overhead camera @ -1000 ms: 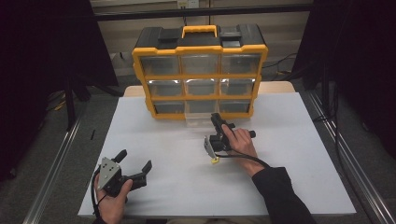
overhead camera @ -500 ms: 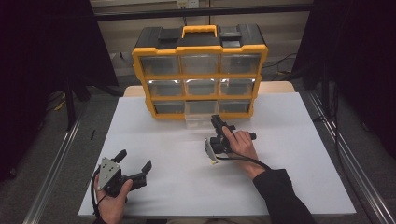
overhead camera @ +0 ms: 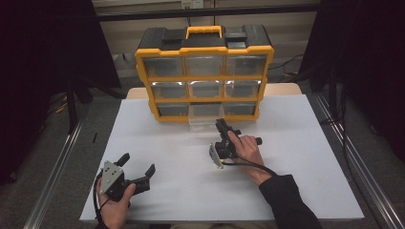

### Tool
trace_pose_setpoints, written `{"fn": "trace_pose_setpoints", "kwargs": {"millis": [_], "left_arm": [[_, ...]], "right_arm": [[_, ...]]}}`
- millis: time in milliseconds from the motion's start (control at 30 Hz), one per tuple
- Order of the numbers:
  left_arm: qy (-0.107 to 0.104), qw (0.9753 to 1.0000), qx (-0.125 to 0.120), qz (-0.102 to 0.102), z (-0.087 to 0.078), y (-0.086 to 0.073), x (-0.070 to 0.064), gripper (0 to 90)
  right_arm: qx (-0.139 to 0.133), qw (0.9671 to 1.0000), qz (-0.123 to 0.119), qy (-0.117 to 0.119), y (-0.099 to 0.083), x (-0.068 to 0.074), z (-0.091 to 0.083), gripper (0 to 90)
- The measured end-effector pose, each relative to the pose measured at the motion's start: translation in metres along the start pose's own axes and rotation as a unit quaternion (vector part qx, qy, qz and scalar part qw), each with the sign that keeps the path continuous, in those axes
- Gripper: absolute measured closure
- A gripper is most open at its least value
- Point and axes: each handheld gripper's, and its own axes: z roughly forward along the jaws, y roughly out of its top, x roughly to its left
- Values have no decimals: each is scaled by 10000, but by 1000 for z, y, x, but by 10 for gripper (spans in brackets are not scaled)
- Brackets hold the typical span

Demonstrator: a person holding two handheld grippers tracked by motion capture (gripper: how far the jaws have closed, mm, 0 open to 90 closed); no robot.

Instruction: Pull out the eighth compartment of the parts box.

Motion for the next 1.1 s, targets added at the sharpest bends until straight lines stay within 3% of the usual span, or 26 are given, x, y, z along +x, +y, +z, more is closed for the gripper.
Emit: {"fn": "trace_pose_setpoints", "kwargs": {"millis": [833, 1100], "left_arm": [[-8, 10000, 1, -8, 0, 0, 0, 26], [-16, 10000, 9, 8, 1, 0, 0, 25]], "right_arm": [[-96, 9999, -103, 79, 4, 0, -7, 770], [-82, 9999, 19, 66, 4, 1, -8, 765]]}}
